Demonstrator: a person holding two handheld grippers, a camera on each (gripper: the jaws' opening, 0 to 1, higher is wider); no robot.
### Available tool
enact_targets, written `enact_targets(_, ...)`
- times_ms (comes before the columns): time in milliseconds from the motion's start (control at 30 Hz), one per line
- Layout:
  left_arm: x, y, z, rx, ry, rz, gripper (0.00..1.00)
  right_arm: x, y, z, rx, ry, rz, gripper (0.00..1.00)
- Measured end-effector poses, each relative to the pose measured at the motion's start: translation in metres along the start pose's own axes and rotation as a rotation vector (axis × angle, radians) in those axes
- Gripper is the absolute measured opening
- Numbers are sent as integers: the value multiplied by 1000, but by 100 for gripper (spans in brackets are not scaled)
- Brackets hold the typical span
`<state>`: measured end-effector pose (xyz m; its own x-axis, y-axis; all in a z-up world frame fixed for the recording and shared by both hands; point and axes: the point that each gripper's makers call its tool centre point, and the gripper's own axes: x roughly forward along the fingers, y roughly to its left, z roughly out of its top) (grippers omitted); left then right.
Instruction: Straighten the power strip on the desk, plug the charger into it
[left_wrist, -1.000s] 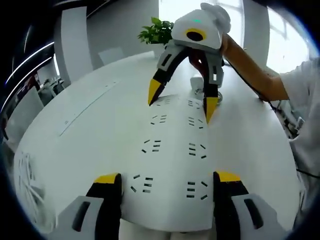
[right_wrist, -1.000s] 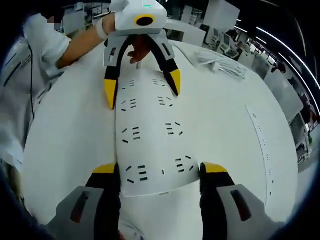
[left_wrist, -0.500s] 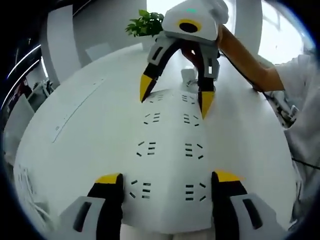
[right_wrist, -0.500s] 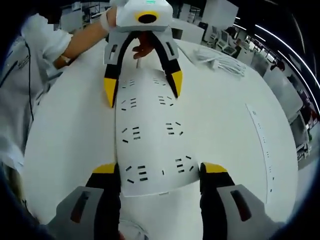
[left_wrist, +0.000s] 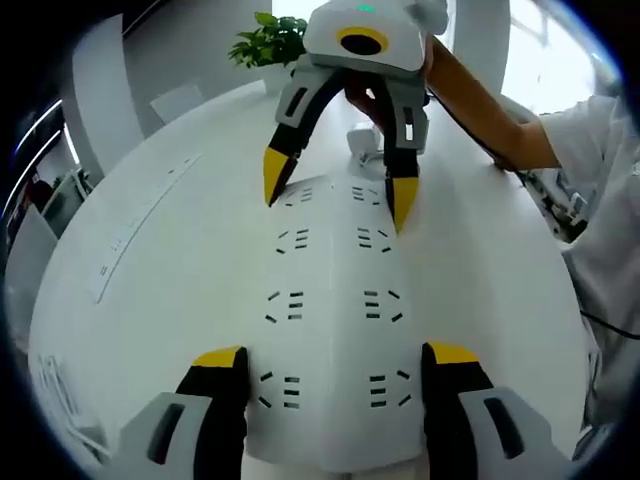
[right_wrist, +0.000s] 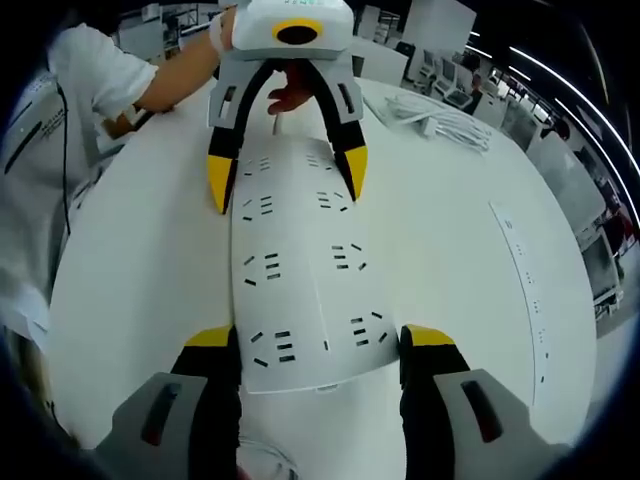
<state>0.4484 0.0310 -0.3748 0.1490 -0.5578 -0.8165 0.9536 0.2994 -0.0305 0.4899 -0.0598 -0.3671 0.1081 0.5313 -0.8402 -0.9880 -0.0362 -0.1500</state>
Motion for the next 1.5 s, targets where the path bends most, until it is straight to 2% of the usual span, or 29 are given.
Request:
enact_targets(1333, 1, 6, -1, 70, -27, -61, 72, -1, 9, -1, 62, 112, -28, 62)
enact_targets(1500, 2, 7, -1, 92, -13, -72, 72, -2, 11, 0, 80, 133, -36, 62)
